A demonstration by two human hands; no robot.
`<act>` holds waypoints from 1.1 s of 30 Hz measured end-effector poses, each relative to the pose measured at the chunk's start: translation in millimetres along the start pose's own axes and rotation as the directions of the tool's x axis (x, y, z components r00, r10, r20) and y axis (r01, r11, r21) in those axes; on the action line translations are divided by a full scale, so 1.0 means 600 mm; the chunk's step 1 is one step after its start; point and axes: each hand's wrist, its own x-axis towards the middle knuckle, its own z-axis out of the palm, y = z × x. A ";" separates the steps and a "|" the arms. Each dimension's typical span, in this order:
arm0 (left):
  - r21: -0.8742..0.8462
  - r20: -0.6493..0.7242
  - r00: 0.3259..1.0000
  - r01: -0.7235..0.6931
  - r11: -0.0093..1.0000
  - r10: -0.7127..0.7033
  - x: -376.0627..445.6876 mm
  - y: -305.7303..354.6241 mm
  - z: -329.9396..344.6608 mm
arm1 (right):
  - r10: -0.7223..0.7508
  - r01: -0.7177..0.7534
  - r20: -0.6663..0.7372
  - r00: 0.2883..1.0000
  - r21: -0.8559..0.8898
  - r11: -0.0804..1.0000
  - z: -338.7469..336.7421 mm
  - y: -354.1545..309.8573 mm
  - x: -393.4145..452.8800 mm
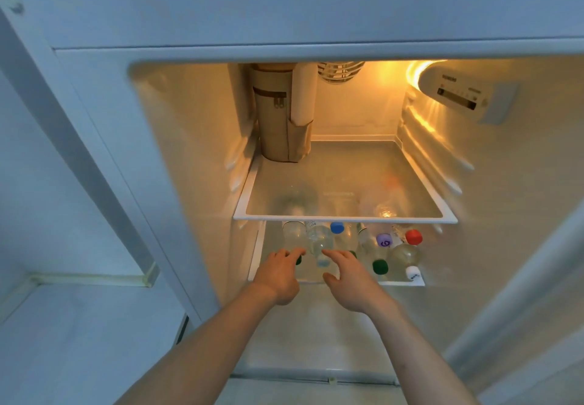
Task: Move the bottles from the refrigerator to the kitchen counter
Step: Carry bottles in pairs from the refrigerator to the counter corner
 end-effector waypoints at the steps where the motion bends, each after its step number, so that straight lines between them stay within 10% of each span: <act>1: -0.010 -0.016 1.000 0.016 1.000 -0.016 -0.002 -0.003 0.002 | 0.006 -0.005 0.015 1.000 -0.032 0.999 0.003 -0.002 0.007; 33: 0.105 -0.279 0.957 0.113 0.988 -0.079 -0.134 -0.036 0.060 | -0.090 0.092 0.025 0.996 -0.066 0.994 0.077 -0.016 0.010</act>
